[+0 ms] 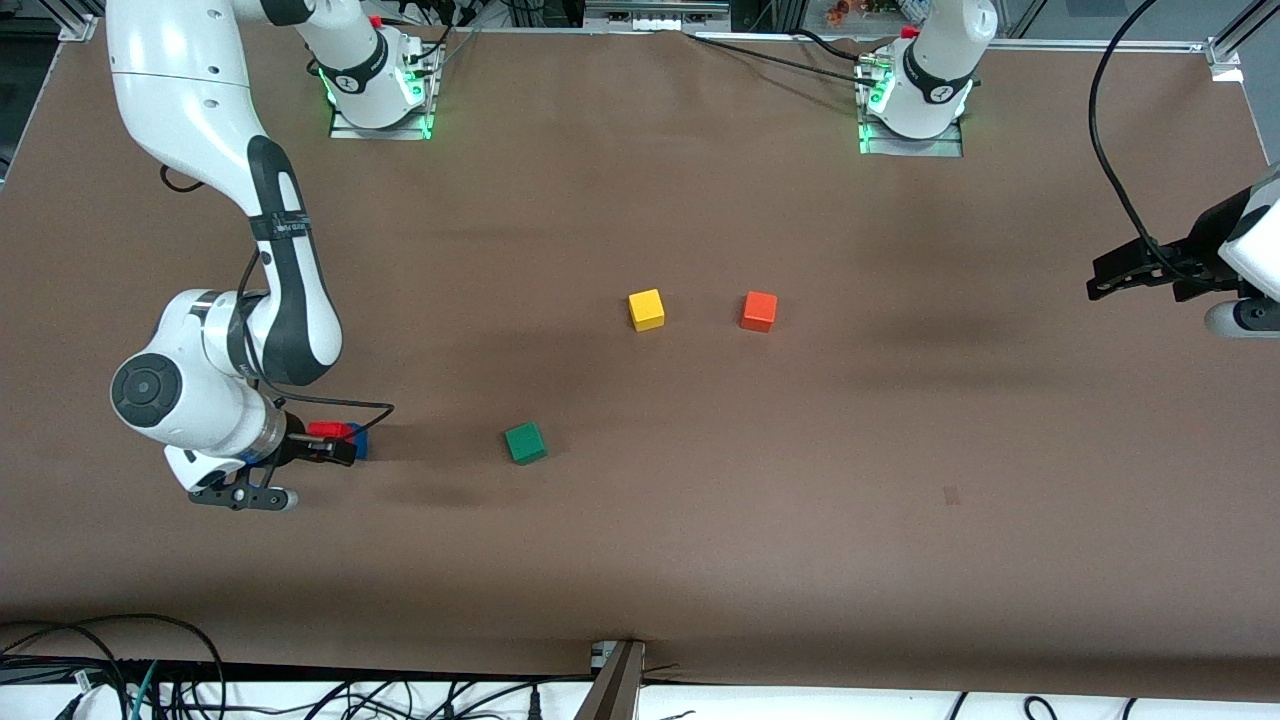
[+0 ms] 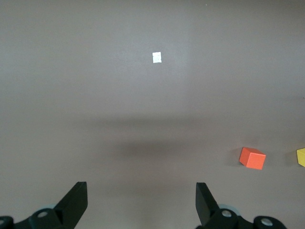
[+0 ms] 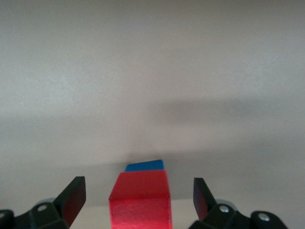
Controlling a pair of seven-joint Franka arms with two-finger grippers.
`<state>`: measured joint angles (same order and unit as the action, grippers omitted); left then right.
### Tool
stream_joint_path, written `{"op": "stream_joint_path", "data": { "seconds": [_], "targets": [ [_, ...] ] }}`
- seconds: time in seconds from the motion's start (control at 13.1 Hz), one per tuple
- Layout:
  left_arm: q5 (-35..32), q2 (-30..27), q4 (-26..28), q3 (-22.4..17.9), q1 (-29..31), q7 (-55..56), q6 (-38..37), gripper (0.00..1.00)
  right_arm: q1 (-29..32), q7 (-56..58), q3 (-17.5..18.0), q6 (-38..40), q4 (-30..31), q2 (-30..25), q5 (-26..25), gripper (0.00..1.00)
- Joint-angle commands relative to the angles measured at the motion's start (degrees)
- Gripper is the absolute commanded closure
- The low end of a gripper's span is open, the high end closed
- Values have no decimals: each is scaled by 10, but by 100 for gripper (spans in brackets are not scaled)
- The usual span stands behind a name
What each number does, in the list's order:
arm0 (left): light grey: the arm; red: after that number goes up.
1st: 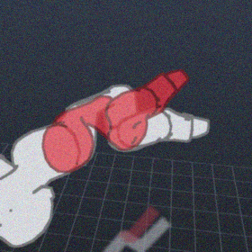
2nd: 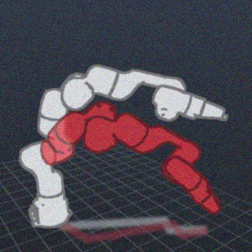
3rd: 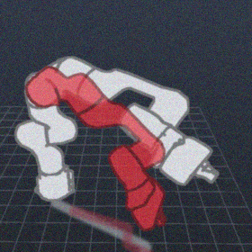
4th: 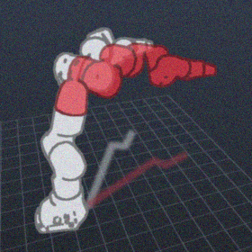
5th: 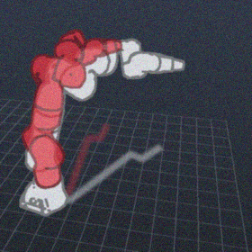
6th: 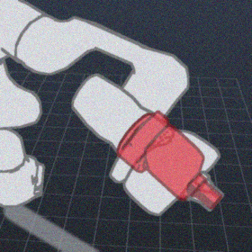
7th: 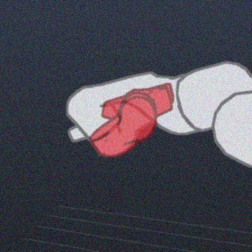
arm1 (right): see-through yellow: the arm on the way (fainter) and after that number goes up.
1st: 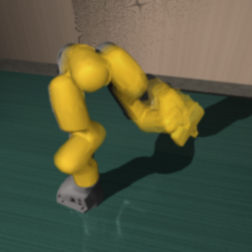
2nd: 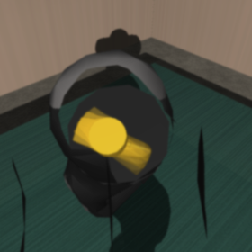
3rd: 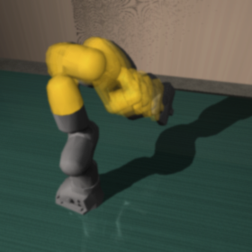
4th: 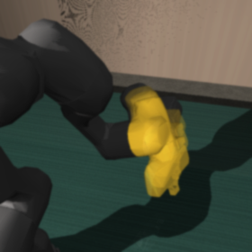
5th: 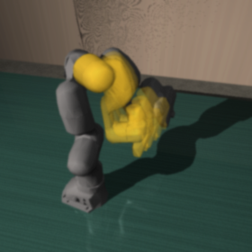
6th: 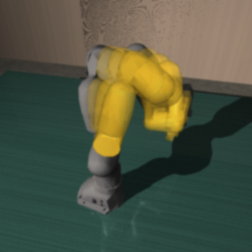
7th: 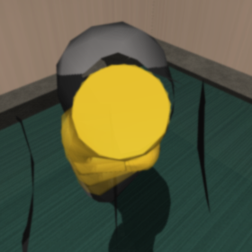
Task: Pass red block to right arm, stack on blue
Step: 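Open the right gripper and lift it off the stacked cubes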
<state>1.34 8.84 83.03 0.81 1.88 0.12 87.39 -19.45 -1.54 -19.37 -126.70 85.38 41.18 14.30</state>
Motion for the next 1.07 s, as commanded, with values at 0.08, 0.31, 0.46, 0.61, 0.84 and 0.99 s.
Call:
{"op": "stream_joint_path", "data": {
  "seconds": [0.08,0.31,0.46,0.61,0.84,0.99],
  "targets": [
    [-15,8,-18,0,-6,9,-6,0,3,-4,-1,3,-1,-25,-8,0],
    [-16,8,-17,0,-5,8,-6,0,-9,-15,-1,77,1,-91,-9,0],
    [-16,8,-18,0,-5,8,-6,0,-28,-49,-2,129,1,-136,-15,0],
    [-16,8,-17,0,-5,8,-6,0,-33,-51,-1,163,1,-177,-32,0],
    [-15,8,-18,0,-6,8,-6,0,-33,-44,-2,228,4,-228,-45,0],
    [-16,8,-17,0,-7,8,-6,0,-33,-45,-3,280,12,-283,-47,0]
  ]
}}
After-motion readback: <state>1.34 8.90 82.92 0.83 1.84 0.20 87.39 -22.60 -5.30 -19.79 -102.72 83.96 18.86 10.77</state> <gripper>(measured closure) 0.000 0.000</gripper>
